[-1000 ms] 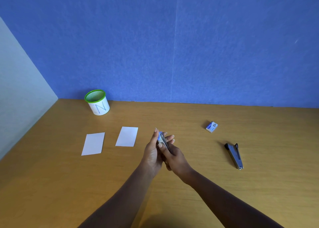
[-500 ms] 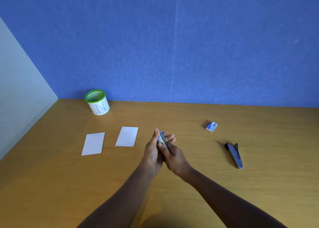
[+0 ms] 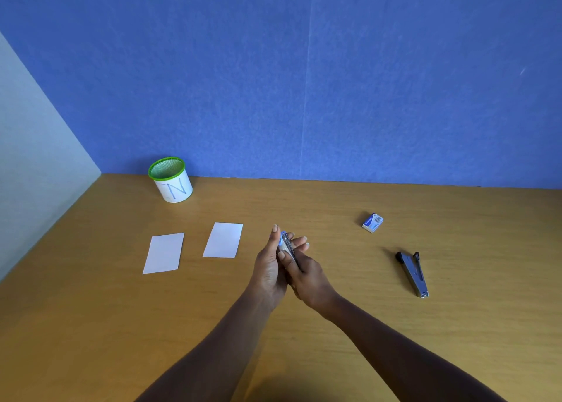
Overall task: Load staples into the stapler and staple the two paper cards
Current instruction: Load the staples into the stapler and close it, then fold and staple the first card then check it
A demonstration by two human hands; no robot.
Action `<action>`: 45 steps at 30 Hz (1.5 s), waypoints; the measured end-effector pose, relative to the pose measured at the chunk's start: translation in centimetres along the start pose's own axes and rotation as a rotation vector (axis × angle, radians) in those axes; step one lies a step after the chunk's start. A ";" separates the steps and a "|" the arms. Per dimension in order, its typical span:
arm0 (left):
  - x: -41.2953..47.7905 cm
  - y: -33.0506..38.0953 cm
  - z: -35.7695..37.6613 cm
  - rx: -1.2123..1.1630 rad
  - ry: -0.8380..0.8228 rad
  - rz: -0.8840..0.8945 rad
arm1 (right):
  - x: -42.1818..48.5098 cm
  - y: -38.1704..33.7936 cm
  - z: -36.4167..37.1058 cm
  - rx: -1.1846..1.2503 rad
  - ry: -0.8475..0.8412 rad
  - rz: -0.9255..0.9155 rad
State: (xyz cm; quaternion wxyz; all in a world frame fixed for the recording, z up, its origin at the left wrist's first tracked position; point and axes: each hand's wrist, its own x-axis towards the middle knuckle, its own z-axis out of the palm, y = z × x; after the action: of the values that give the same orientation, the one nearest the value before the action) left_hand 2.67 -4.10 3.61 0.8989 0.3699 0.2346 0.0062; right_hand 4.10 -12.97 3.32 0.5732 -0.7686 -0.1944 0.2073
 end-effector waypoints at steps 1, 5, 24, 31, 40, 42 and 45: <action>0.0 0.0 0.0 0.002 0.002 0.000 | 0.0 0.0 0.0 0.003 0.000 -0.001; 0.0 0.0 0.0 0.006 0.009 -0.008 | 0.0 0.0 0.0 0.016 0.008 0.009; 0.0 0.2 -0.1 0.114 0.050 0.024 | -0.2 -0.6 0.2 0.098 -0.050 0.117; 0.0 1.2 -0.5 0.299 0.054 0.023 | 0.7 -1.1 0.1 0.100 -0.021 0.191; 3.0 4.3 -3.3 0.617 0.297 0.096 | 2.0 -0.9 0.6 0.121 0.036 0.269; 4.4 5.4 -5.2 0.877 0.433 0.108 | 2.2 -0.8 0.7 0.144 0.038 0.287; 5.9 7.1 -7.5 1.174 0.552 0.100 | 2.5 -0.6 0.8 0.153 0.032 0.294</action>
State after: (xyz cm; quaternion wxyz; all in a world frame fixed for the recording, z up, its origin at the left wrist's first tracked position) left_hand 5.82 7.11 1.27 0.4527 0.7950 0.4036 0.0137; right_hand 5.72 -10.81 3.43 0.5967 -0.7459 -0.0546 0.2908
